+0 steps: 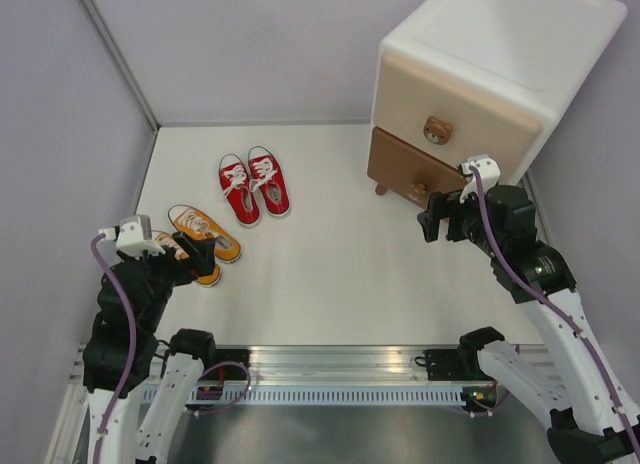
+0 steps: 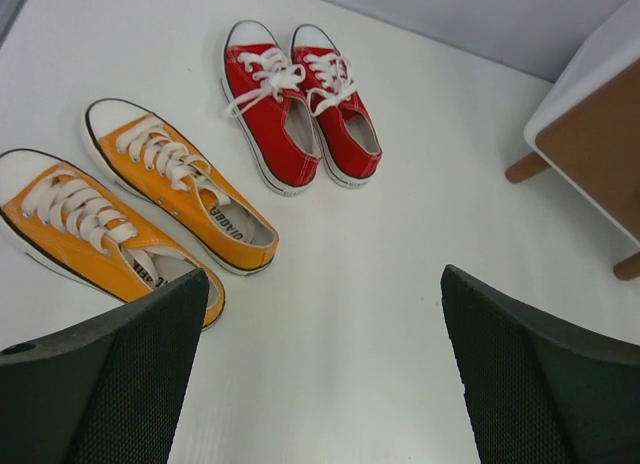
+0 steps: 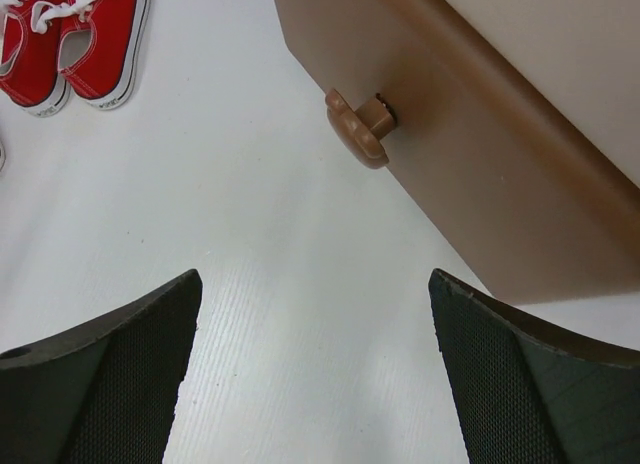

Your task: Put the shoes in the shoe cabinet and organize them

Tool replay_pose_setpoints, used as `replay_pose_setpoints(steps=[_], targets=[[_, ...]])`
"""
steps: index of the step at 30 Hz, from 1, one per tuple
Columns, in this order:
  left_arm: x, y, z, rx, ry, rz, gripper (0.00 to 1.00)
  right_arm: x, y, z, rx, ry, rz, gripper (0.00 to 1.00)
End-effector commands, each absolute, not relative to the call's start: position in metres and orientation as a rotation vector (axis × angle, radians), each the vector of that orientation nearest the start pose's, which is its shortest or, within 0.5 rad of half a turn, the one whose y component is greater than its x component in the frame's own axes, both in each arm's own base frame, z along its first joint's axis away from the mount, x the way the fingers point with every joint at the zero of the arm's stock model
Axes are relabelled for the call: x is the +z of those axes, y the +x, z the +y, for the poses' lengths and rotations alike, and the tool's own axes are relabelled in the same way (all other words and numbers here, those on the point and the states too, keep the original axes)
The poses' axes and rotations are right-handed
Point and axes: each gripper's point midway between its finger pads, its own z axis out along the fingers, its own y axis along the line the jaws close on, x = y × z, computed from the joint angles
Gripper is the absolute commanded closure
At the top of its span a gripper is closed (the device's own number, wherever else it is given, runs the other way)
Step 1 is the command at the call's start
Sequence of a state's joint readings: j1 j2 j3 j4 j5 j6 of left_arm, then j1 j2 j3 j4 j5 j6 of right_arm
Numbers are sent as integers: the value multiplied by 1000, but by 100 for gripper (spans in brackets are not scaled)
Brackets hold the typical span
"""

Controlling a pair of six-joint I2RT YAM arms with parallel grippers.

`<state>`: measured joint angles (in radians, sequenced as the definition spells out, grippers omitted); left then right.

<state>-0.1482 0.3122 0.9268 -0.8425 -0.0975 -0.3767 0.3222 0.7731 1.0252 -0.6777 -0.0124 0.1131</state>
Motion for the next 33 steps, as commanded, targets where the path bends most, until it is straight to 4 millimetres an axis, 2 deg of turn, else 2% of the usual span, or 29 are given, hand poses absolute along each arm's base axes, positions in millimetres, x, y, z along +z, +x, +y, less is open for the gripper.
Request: replay_pose_setpoints(steps=[1,3,5,6,7,9,10,12,16,20,24,33], targets=[[285,190,-42,-359,-205,1796,0,290,267,111,357,-293,1932,2],[268,202,-45,-352,-189,1838,0,290,276,114,344,-299,1923,5],[262,213,-50,-363,-159,1848,0,288,285,121,335,-318,1923,9],[251,216,-51,-350,-142,1871,0,286,289,121,308,-324,1923,11],[247,219,-51,-339,-132,1876,0,282,292,129,303,-357,1932,12],[236,225,-49,-315,-112,1883,0,278,299,127,229,-376,1935,12],[233,226,-48,-304,-116,1881,0,274,303,133,218,-386,1944,12],[227,227,-49,-316,-114,1872,0,269,311,127,117,-423,1947,12],[228,226,-47,-299,-105,1858,0,257,326,121,6,-451,1958,14],[227,228,-42,-272,-123,1856,0,246,340,119,-59,-452,1974,26],[227,228,-40,-261,-129,1856,0,229,348,123,-69,-485,1981,29],[224,229,-42,-268,-125,1870,0,212,362,126,-121,-537,1988,34]])
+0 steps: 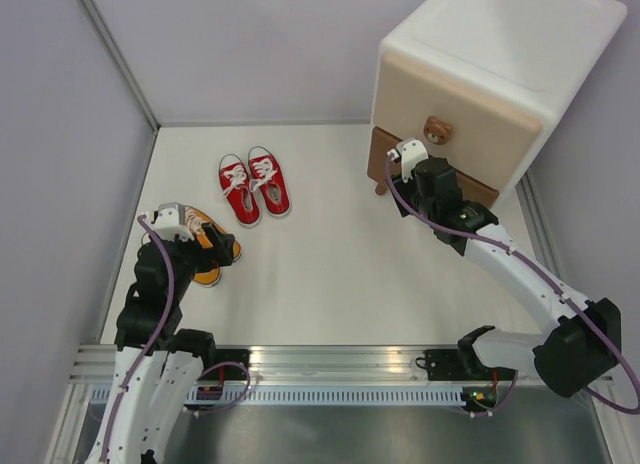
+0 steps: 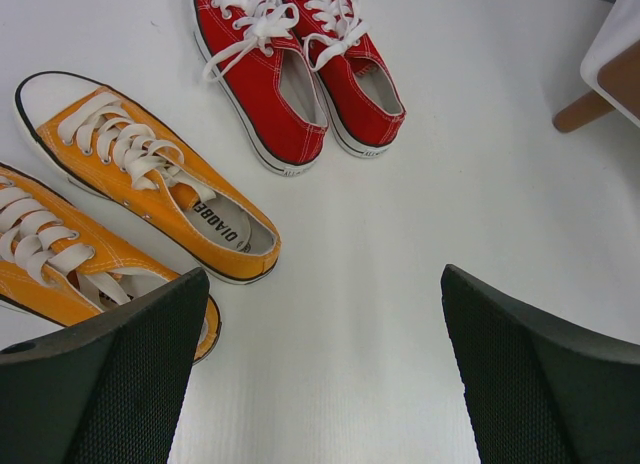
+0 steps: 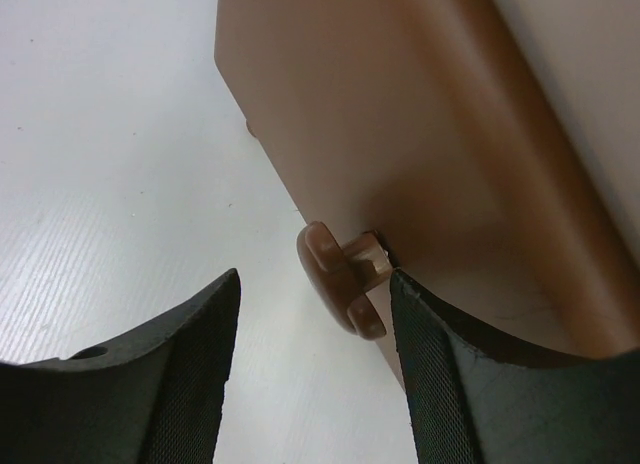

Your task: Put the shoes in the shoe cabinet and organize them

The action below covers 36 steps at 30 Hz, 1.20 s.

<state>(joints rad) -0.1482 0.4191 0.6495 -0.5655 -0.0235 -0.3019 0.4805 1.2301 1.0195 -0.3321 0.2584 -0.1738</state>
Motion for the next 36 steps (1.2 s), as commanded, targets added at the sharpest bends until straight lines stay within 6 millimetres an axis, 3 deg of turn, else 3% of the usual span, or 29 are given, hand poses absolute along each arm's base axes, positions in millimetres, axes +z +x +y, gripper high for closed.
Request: replay_pose_setpoints(steps=[1,9,13,16,22,25,36], targets=[[224,229,-42,-269,-126,1871,0,209,363,126,-124,-547,1995,34],[223,229,-44,-275,-120,1875,0,185,364,127,-147,-614,2052,37],[223,229,-44,-277,-114,1877,0,178,362,128,-148,-645,2081,46],[223,229,-44,-277,-114,1874,0,179,361,128,-147,-647,2084,51],[222,229,-44,-277,-114,1877,0,196,356,129,-134,-654,2050,76],[222,229,-45,-278,-113,1877,0,200,353,131,-110,-667,2047,84],[222,229,-44,-276,-112,1877,0,210,330,157,43,-737,2060,95]])
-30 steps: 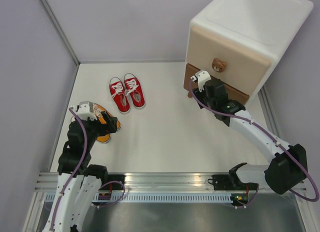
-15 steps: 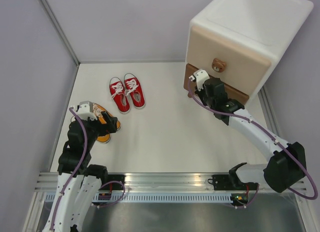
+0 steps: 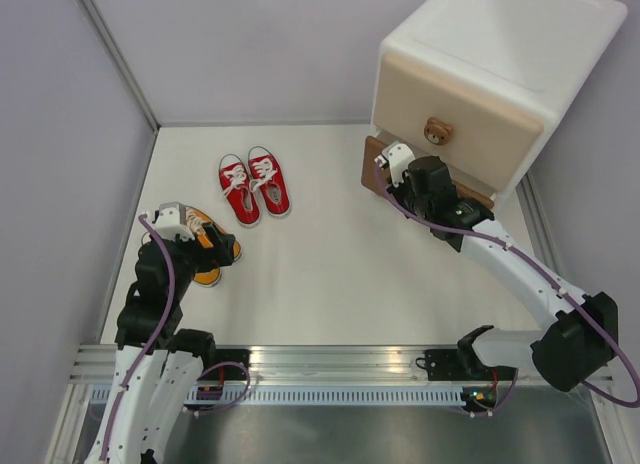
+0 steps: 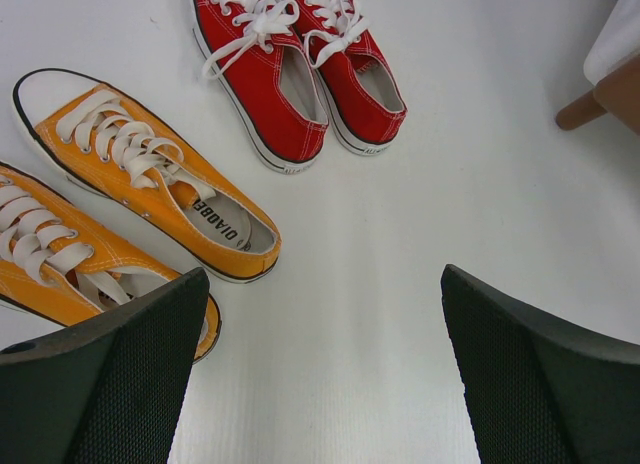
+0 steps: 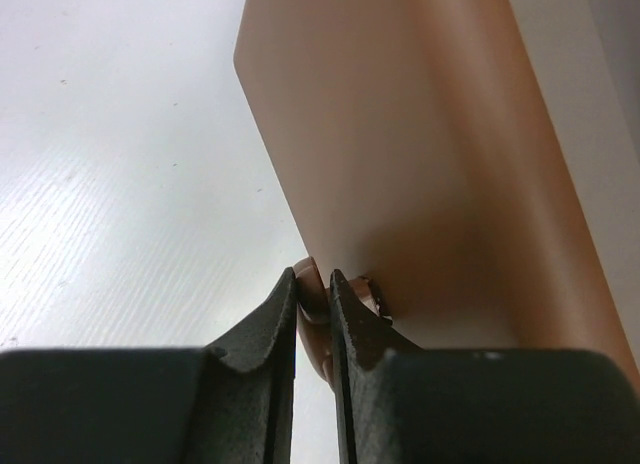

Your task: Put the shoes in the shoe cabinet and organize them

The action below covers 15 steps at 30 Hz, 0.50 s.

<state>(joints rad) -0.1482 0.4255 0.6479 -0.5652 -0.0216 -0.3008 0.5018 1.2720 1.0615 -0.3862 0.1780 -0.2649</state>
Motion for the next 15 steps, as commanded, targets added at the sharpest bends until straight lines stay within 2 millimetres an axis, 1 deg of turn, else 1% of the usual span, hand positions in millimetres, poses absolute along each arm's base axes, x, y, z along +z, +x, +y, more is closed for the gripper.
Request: replay_pose_setpoints(steps=[1,6,11,13,14,15], targets=[[223,229,-44,-276,-115,1876,0,212,327,160,65,-740,2057,95],[222,229,-44,-275,-115,1877,0,213,310,179,130,-752,2058,97],[222,229,-44,-274,-116,1878,0,221,293,199,185,-728,2057,98],[222,229,-44,-274,-116,1877,0,226,285,209,203,-735,2048,99],[222,229,-44,-274,-116,1877,0,225,277,219,224,-743,2052,99],[222,229,-44,-274,-116,1877,0,225,276,220,209,-736,2054,99]])
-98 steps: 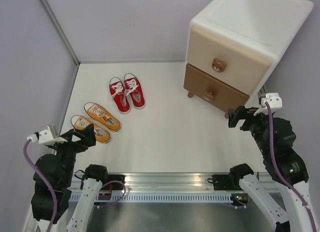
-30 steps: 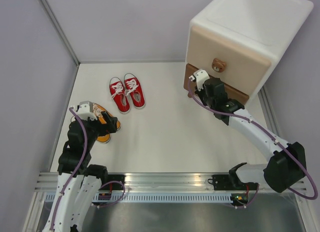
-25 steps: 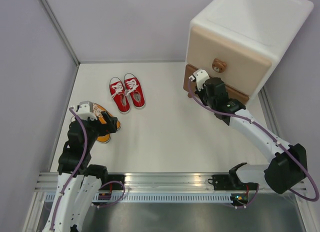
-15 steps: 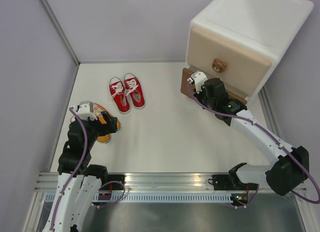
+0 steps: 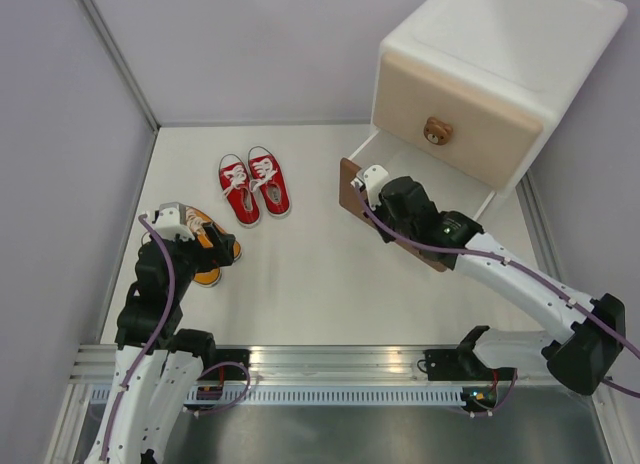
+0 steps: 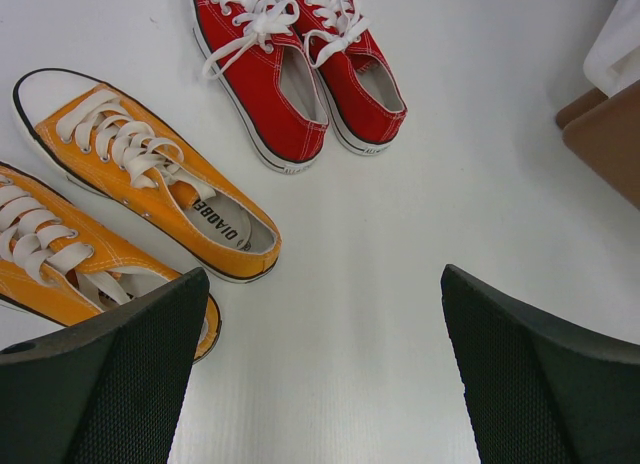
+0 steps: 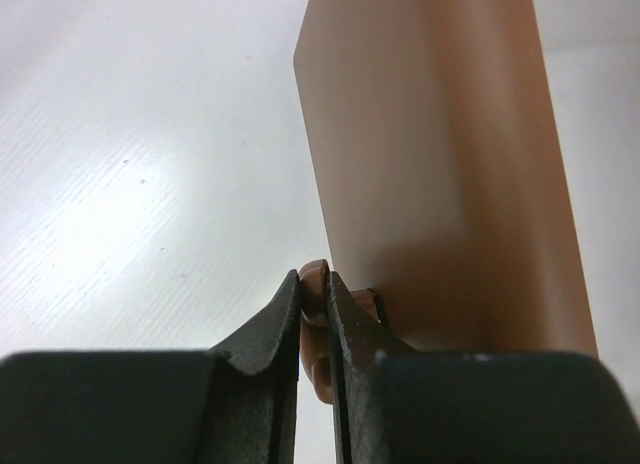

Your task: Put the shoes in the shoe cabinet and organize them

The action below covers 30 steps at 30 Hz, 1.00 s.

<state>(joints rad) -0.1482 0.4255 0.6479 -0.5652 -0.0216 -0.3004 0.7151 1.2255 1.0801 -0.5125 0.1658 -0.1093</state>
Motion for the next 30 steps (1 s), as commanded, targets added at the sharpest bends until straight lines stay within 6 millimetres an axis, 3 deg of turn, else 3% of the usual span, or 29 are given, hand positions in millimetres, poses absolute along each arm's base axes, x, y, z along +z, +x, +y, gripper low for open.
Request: replay_pose_setpoints(steps=[1,14,30], targets=[[222,229,-44,-274,-116,1878,0,223,273,224,210,-742,2059,99],[223,229,-44,-273,-114,1875,0,221,208,292,269,-712,2076,99],[222,229,-43,-273,-117,1877,0,221,175,325,373,-639,2098,99]])
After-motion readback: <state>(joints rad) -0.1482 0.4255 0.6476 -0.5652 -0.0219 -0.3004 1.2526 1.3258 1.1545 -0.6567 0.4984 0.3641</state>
